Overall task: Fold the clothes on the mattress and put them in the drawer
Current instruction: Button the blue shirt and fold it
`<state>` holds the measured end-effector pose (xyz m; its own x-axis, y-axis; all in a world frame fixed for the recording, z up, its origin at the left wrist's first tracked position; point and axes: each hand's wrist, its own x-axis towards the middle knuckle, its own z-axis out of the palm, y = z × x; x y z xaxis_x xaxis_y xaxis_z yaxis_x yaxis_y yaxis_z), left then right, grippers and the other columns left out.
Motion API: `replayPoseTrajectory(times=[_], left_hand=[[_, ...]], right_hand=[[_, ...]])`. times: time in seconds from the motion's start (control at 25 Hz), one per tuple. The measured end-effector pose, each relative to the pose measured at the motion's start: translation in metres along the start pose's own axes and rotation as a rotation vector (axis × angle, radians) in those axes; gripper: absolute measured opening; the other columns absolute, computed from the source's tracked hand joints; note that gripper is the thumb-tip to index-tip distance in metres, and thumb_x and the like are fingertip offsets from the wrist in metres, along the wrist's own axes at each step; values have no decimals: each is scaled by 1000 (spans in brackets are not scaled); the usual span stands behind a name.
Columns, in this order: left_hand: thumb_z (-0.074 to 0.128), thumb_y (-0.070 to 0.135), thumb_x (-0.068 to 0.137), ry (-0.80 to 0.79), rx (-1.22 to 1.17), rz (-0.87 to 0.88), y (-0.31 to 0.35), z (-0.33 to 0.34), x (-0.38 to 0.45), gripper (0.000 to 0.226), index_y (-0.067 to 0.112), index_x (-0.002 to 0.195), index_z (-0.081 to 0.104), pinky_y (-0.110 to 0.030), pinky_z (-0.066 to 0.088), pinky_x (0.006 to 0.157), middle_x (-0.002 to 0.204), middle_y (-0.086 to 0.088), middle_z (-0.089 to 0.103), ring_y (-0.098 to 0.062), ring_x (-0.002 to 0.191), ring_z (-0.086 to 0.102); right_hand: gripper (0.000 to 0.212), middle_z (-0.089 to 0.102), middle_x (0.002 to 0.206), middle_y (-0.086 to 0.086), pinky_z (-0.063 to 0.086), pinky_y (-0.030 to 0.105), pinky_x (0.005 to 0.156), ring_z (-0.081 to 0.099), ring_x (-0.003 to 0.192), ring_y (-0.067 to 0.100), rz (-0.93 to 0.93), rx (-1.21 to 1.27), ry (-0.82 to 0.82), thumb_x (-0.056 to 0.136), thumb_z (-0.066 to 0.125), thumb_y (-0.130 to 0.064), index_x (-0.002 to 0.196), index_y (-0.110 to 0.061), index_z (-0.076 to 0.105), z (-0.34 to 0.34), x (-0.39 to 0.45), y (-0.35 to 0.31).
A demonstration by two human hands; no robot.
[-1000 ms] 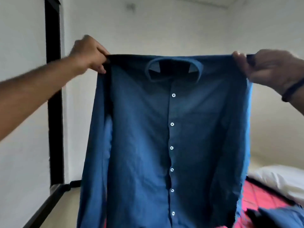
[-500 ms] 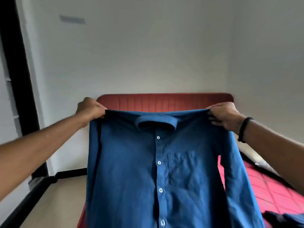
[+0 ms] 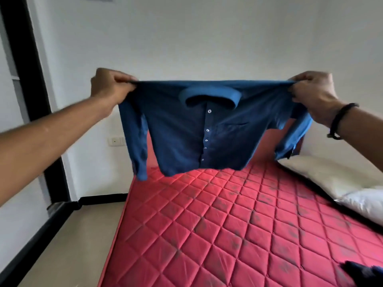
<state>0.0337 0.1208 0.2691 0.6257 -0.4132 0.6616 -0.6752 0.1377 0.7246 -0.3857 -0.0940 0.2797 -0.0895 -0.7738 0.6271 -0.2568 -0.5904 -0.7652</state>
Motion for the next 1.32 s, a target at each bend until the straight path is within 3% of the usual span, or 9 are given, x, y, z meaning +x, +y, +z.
replayPoseTrajectory(times=[0.2,0.32,0.36,0.48,0.6,0.8,1.0,1.24,1.32], left_hand=[[77,9,87,-206,228,84,-65,-32,-144,21,17,107,82,-16,49,88,105,0,78,-10,101,69],[78,3,85,-386,329,-20,-137,-30,-244,23,18,102,83,-25,51,95,107,-4,79,-19,106,73],[77,1,84,-446,349,-59,-157,-26,-276,24,18,100,83,-22,48,94,108,-5,79,-20,107,73],[78,2,84,-604,409,-157,-215,-22,-364,27,22,100,83,-20,43,101,114,-3,77,-20,113,71],[77,6,86,-712,494,-196,-241,-32,-426,25,23,104,82,-16,37,107,121,-3,75,-17,117,69],[74,18,90,-892,664,-229,-239,-70,-484,24,32,109,80,-30,44,112,122,-6,74,-22,120,67],[66,35,97,-1001,977,1,-178,-103,-509,28,44,123,71,-38,52,100,126,-4,71,-31,116,66],[72,28,92,-1266,1201,-18,-126,-121,-533,27,35,118,72,-36,50,98,127,-1,69,-27,118,66],[71,24,92,-1380,1254,-87,-116,-118,-536,30,33,120,71,-37,47,101,129,1,68,-23,119,65]], right_hand=[[26,73,82,20,60,41,72,70,72,32,38,-48,-163,72,63,-3,92,-8,78,-44,-127,66],[19,70,69,6,44,7,57,60,57,-1,93,-217,-278,79,75,-1,95,-7,82,-66,-226,143],[20,67,65,1,42,7,53,56,52,-1,135,-286,-304,80,76,5,94,-8,82,-73,-257,169],[35,75,79,9,48,22,63,69,73,23,260,-451,-394,76,77,12,85,-22,80,-89,-353,240],[33,80,98,6,49,32,80,74,96,27,351,-539,-523,71,84,7,89,-21,84,-108,-416,282],[32,78,92,1,50,32,79,72,87,23,249,-612,-699,69,84,3,88,-24,84,-149,-477,292],[30,68,70,-9,47,32,68,67,73,26,192,-677,-844,62,91,-7,75,-33,83,-188,-505,280],[32,69,77,-10,55,34,82,69,90,23,442,-904,-1103,68,81,-24,59,-51,68,-215,-526,233],[26,67,104,-4,52,40,93,64,110,29,405,-1073,-1180,69,62,-35,88,-47,75,-213,-534,211]])
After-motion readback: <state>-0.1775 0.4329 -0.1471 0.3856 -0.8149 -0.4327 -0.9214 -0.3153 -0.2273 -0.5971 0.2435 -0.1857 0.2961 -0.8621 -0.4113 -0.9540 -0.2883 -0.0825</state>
